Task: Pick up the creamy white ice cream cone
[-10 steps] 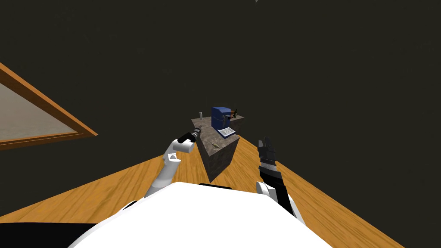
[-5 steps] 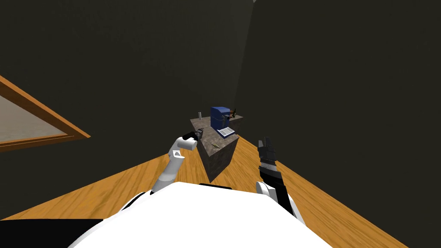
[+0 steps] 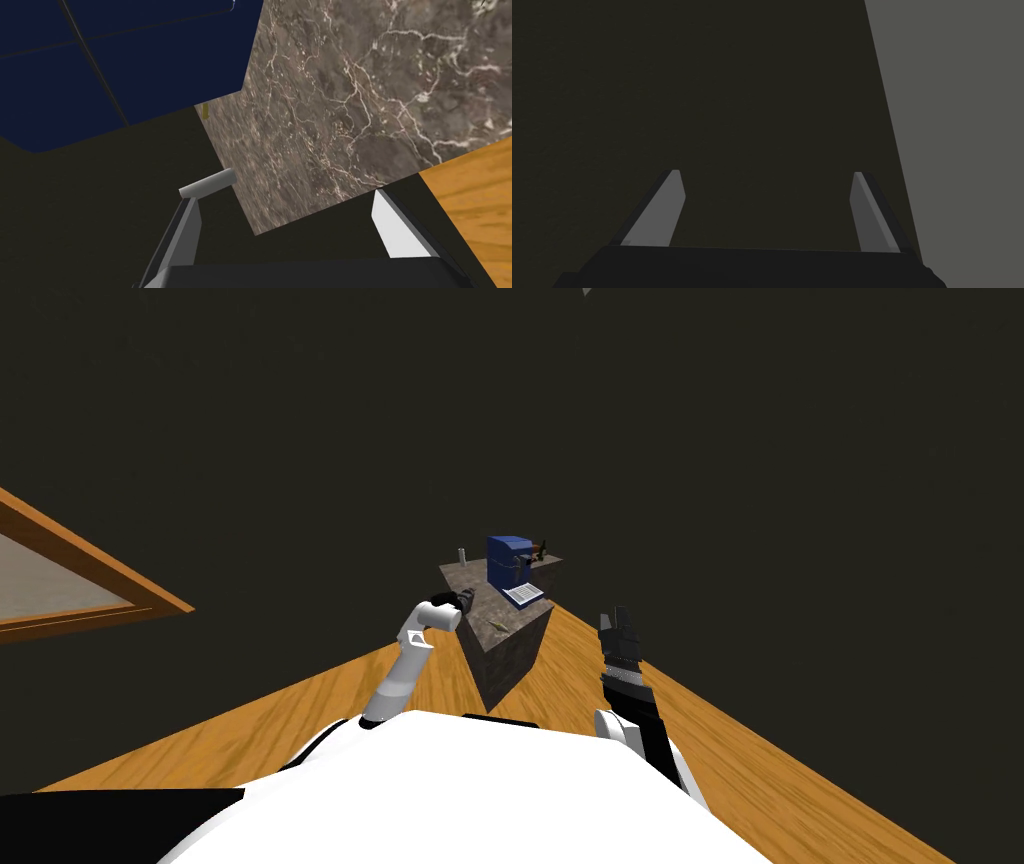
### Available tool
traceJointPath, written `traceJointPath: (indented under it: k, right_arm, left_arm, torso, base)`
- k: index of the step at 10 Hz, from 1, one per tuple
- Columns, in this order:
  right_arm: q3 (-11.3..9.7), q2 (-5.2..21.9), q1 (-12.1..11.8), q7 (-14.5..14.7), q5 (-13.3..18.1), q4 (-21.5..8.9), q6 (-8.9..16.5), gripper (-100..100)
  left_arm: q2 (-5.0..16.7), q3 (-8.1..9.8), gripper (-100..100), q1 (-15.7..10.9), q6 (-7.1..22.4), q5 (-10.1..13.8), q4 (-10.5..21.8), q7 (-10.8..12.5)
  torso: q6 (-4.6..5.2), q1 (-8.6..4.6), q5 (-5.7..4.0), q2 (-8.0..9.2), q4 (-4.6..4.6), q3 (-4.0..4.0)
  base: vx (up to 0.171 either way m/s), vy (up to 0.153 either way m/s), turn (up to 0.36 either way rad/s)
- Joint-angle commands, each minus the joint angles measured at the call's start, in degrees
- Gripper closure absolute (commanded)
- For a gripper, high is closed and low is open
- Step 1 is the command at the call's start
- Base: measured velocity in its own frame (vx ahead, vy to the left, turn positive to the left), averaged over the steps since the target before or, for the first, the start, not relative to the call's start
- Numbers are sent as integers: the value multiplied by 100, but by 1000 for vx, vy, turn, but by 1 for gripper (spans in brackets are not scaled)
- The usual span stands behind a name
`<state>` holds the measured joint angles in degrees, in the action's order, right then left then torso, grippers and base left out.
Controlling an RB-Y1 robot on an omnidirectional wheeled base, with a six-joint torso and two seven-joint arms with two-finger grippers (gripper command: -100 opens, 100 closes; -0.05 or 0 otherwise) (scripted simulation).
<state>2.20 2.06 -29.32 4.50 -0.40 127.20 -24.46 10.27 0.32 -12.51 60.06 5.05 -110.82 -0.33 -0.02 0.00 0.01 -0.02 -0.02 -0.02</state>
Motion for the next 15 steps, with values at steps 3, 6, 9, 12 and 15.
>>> traceJointPath:
  k: [3,6,9,12,15]
  right_arm:
    - [0,0,0,0,0,0,0,0]
    - [0,0,0,0,0,0,0,0]
    - [0,0,0,0,0,0,0,0]
    - [0,0,0,0,0,0,0,0]
    - [0,0,-1,0,0,0,0,0]
  left_arm:
    - [-60,-84,-100,-239,629,-3,243,122]
    - [-71,-121,-100,-393,998,31,407,191]
    - [-90,-194,-100,-669,1508,97,720,322]
    - [-100,-229,-100,-789,1913,128,866,383]
    - [-123,-294,-100,-985,2422,184,1130,487]
  torso:
    - [0,-2,0,0,0,0]
    - [-1,-4,-1,0,0,0]
    - [-3,-4,-1,0,0,0]
    - [-1,-6,-1,-2,0,-1]
    - [-3,-6,-1,-2,-1,-1]
  base:
    - [0,9,-43]
    - [1,2,-33]
    - [4,2,-48]
    - [6,-1,-43]
    - [10,-5,-40]
